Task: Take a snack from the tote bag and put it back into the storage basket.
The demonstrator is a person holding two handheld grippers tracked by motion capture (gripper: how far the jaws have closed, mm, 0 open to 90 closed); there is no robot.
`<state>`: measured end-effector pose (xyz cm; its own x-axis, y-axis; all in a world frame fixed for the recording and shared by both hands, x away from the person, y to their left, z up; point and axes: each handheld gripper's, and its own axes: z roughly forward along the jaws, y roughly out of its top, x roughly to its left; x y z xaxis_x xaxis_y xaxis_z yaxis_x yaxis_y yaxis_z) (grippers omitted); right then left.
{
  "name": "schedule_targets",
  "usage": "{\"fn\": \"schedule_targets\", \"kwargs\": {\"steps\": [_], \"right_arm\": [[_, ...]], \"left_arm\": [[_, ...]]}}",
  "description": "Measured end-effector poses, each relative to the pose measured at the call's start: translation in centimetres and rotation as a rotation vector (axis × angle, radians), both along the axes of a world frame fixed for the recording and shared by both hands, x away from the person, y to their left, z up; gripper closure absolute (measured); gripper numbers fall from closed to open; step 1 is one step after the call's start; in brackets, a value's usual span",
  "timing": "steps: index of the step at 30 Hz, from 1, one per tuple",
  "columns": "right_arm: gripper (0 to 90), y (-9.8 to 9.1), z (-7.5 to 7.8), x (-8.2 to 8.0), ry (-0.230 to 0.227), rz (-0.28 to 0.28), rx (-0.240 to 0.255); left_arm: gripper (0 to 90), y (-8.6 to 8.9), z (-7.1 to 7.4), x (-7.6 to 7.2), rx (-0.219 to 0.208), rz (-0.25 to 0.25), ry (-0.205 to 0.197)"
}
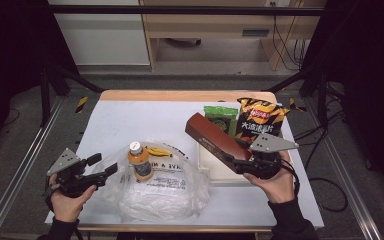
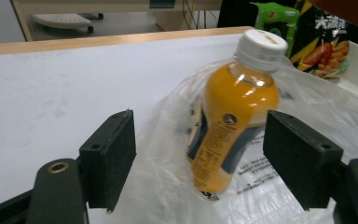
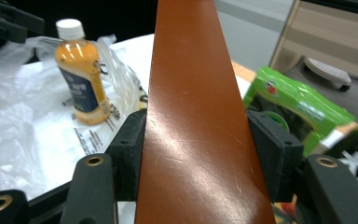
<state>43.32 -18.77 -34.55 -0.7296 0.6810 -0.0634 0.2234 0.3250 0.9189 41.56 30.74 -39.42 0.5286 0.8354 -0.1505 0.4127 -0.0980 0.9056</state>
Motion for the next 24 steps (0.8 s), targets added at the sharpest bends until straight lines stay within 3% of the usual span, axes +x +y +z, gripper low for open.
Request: {"fn": "schedule_targets", "kwargs": {"steps": [12, 24], "right_arm": [[43.7, -2.3, -2.5, 0.6, 0.043, -0.050, -0.027], [43.7, -3.4, -5.9, 0.5, 0.108, -0.079, -0.076]], "left_arm": [[25.3, 2.0, -1.4, 0.8, 0.000, 0.058, 0.027], [25.1, 1.9, -2.2, 0.7, 0.015, 0.059, 0.044]]}}
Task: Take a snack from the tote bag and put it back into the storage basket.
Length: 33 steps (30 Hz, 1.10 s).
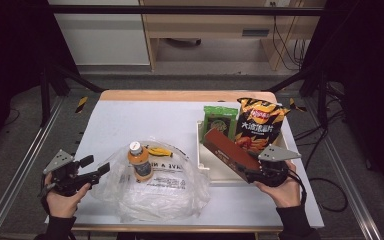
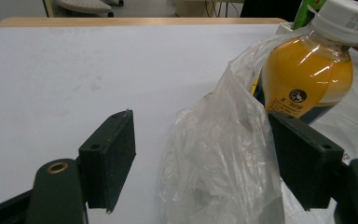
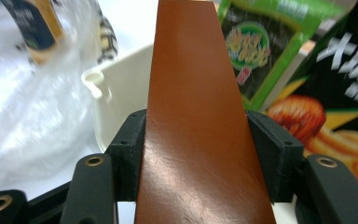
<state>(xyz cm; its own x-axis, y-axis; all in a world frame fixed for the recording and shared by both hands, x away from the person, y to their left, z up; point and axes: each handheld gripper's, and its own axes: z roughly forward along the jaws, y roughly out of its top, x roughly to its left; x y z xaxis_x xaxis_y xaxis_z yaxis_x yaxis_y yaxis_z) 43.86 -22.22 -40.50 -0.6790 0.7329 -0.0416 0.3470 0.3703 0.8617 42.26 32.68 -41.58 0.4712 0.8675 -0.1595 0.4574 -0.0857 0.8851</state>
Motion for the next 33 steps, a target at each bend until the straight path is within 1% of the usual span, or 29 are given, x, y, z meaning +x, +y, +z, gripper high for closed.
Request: {"fn": "schedule_targets", "kwargs": {"steps": [4, 6, 10, 13, 16, 23, 27, 30, 33], "right_arm": [[43.6, -0.1, -1.4, 0.3, 0.027, -0.003, -0.024], [43.6, 0.0, -1.9, 0.5, 0.040, -0.001, -0.025], [43.6, 0.3, -2.6, 0.6, 0.062, 0.000, -0.035], [43.5, 0.5, -3.1, 0.9, 0.080, 0.001, -0.054], [43.5, 0.8, -3.3, 1.1, 0.088, 0.008, -0.058], [43.3, 1.2, -3.4, 1.5, 0.085, 0.005, -0.059], [42.9, 1.4, -3.5, 1.7, 0.068, 0.002, -0.059], [41.6, 1.5, -3.6, 1.7, 0.063, -0.012, -0.054], [37.3, 1.5, -3.6, 1.5, 0.049, -0.039, -0.048]], "left_arm": [[25.0, -0.3, -0.2, 0.1, 0.008, -0.006, 0.006], [25.0, -0.3, -0.3, 0.1, 0.009, -0.007, 0.008], [25.0, -0.2, -0.4, 0.1, 0.008, -0.004, 0.011], [25.0, -0.1, -0.4, 0.1, 0.006, -0.003, 0.011], [25.0, -0.2, -0.5, 0.2, 0.008, -0.006, 0.014], [24.9, -0.2, -0.7, 0.2, 0.010, -0.007, 0.017], [24.9, -0.3, -0.7, 0.2, 0.010, -0.008, 0.019], [24.9, -0.3, -0.7, 0.2, 0.011, -0.011, 0.020], [24.9, -0.3, -0.8, 0.2, 0.011, -0.012, 0.022]]}}
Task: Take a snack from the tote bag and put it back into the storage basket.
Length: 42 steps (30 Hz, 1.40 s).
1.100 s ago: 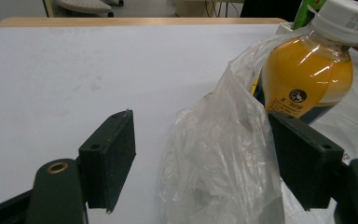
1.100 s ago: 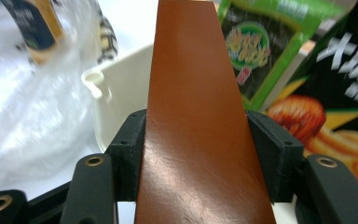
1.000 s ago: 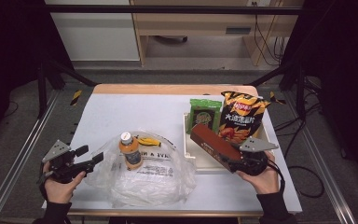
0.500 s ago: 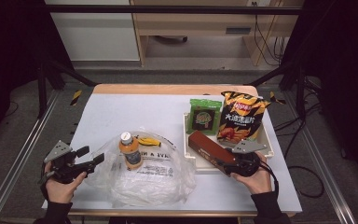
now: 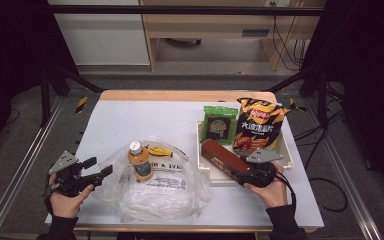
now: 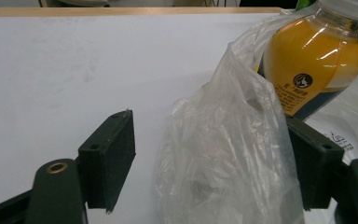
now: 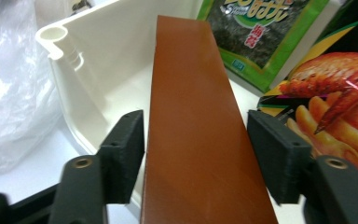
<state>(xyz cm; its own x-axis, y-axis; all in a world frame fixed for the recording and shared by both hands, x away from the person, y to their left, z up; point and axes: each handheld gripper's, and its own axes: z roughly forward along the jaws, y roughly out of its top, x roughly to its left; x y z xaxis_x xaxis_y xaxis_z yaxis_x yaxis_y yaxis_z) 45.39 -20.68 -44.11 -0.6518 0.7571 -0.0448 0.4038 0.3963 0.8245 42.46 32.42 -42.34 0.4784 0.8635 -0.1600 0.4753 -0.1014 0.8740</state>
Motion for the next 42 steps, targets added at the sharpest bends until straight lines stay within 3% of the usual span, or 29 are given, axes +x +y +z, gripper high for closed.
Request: {"fn": "schedule_targets", "kwargs": {"steps": [9, 15, 20, 32, 38, 42], "right_arm": [[29.2, -1.0, 0.8, -2.0, -0.027, -0.072, 0.040], [28.8, -1.7, 0.6, -3.3, 0.008, -0.118, 0.042], [31.3, -2.0, 0.3, -3.1, 0.043, -0.143, 0.027], [37.3, -3.2, 0.3, -3.0, 0.039, -0.220, 0.031], [37.5, -3.3, 0.0, -3.0, 0.049, -0.249, 0.052], [37.2, -3.3, 0.0, -3.0, 0.039, -0.259, 0.039]], "left_arm": [[24.9, 0.2, 0.2, -0.1, -0.009, 0.003, -0.007], [24.9, 0.3, 0.2, -0.2, -0.011, 0.004, -0.008], [24.9, 0.2, 0.1, -0.1, -0.010, 0.003, -0.005], [24.9, 0.0, -0.1, 0.0, -0.006, 0.000, 0.004], [24.9, 0.1, -0.2, 0.0, -0.007, 0.000, 0.006], [24.9, 0.1, -0.2, 0.0, -0.007, 0.001, 0.006]]}}
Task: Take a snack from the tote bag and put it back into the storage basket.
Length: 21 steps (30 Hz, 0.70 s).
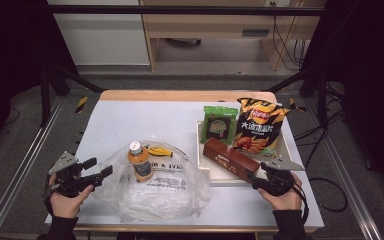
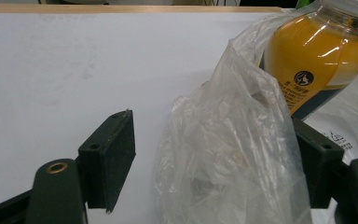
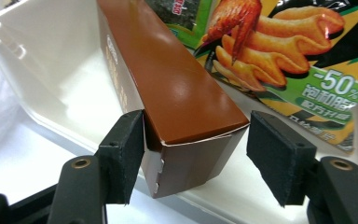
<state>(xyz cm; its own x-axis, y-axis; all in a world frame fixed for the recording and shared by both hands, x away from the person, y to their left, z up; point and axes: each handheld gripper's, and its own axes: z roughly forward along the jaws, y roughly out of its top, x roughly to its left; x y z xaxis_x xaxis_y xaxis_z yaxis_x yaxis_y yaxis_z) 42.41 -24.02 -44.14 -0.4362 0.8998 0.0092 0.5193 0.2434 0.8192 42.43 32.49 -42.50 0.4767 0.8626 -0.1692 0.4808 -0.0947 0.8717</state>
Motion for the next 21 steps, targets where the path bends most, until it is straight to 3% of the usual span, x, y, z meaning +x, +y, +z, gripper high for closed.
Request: {"fn": "schedule_targets", "kwargs": {"steps": [4, 15, 21], "right_arm": [[39.4, -0.2, 0.1, -0.1, -0.001, -0.030, -0.011], [62.8, -0.7, -0.9, 0.5, 0.003, -0.056, -0.042], [67.6, -0.8, -1.4, 0.7, -0.002, -0.085, -0.065]], "left_arm": [[24.9, 0.0, 0.0, 0.0, 0.000, -0.001, 0.000], [24.9, -0.1, 0.0, 0.0, 0.000, -0.002, -0.001], [24.9, -0.1, -0.1, 0.1, 0.005, -0.004, 0.002]]}}
